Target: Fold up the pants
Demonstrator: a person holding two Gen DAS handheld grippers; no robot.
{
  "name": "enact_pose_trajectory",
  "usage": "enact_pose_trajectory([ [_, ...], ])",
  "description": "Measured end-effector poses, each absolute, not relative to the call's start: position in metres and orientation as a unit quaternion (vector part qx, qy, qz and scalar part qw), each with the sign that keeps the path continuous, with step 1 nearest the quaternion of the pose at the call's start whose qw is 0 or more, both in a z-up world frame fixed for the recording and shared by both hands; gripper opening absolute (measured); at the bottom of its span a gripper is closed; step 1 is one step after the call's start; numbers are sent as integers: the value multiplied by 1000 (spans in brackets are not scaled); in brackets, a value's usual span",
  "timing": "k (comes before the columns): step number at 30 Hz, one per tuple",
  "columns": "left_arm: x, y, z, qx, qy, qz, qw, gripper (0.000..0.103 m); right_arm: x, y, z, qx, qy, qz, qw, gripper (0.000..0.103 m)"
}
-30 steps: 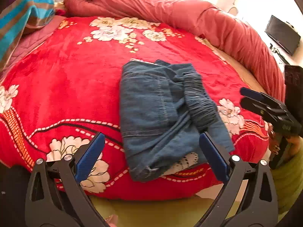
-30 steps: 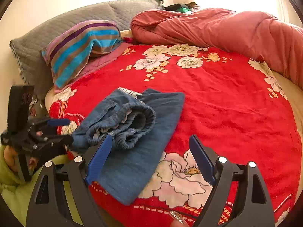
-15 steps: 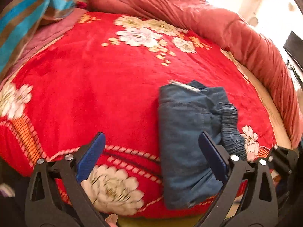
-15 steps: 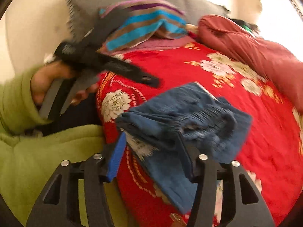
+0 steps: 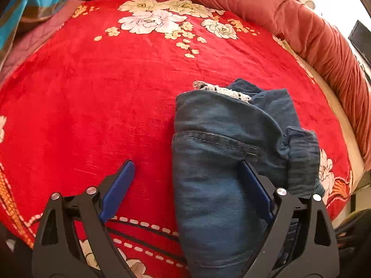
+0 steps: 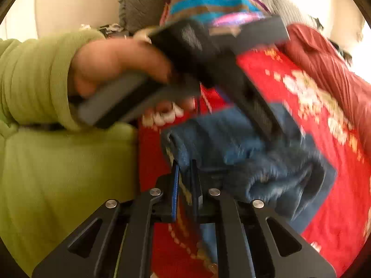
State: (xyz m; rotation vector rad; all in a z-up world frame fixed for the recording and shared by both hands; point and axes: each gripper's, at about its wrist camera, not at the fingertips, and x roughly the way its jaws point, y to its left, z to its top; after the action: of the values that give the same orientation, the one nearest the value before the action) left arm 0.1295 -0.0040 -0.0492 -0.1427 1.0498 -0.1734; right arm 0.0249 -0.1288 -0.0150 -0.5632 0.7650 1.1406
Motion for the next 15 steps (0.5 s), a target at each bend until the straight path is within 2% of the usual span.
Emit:
enact_pose_trajectory([
  [4,122,-5,-45,-75,485,-82,868,86,27,-137,-25,-205,368,509,751,14],
  [15,101,-9,-20,-54,441,-79,893,87,37,-184,33,-94,346,486,797,54],
])
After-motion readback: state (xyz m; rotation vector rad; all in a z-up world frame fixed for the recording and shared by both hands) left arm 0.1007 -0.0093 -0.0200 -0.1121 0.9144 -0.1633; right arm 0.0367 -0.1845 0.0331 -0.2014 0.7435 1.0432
